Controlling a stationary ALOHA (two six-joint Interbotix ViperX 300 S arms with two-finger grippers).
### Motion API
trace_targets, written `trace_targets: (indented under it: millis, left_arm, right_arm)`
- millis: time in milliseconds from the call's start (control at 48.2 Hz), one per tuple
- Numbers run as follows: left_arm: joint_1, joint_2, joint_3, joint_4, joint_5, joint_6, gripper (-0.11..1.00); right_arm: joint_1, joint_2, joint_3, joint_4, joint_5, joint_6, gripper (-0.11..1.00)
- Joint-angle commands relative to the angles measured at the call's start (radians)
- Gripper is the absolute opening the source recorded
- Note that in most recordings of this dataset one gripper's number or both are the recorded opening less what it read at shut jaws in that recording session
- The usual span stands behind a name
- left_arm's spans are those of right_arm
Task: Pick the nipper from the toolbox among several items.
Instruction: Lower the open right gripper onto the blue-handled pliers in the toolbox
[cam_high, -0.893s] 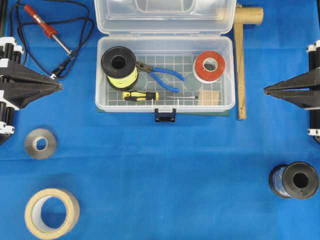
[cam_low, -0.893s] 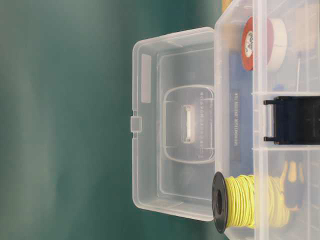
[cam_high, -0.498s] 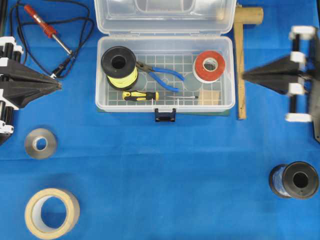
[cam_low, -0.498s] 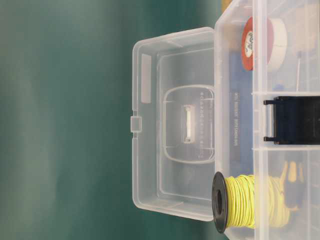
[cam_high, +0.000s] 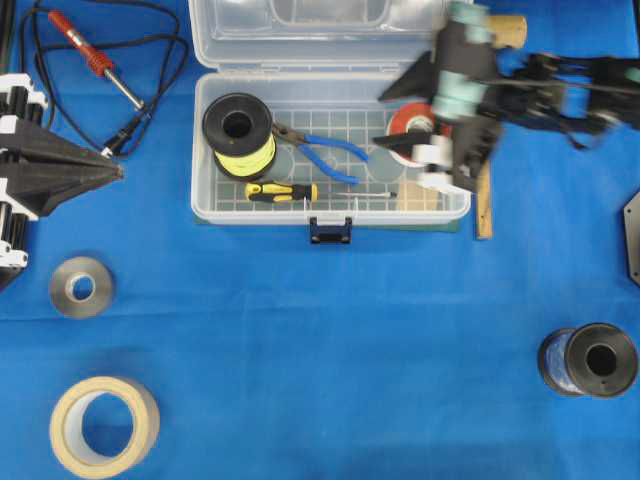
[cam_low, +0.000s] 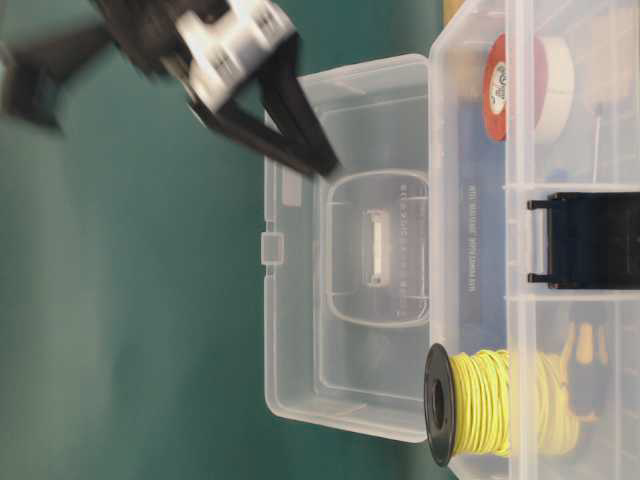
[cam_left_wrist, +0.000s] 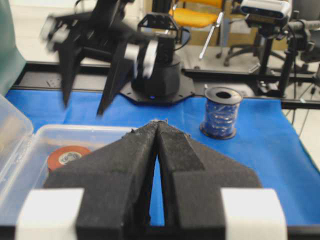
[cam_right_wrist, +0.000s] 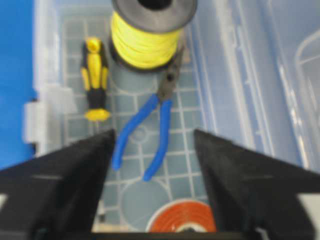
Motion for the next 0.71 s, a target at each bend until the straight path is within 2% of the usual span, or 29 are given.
trace_targets:
  millis: [0,145,311,602,685]
  left_arm:
    - [-0.002,0.008,-0.021,-0.003,-0.011,-0.002,0.0]
    - [-0.002,0.011,-0.021,-0.003,-0.011,-0.002,0.0]
    - [-0.002,0.011,-0.02,-0.002,-0.005,-0.003,0.0]
    - [-0.002,0.012,-0.017,-0.003,-0.003,-0.003,0.0]
    - [-0.002,0.012,-0.015,-0.003,-0.002,-0.003,0.0]
  right_arm:
    - [-0.014,0.081,-0.086,-0.002,0.046,-0.005,0.69]
    - [-0.023,0.235,-0.163,-0.003,0.08,-0.014,0.64]
    - [-0.025,0.354,-0.212,-0.003,0.081,-0.015,0.64]
    - [-0.046,0.459,-0.227,-0.003,0.063,-0.015,0.64]
    - [-0.043,0.468,-0.225,-0.003,0.06,-0.02,0.61]
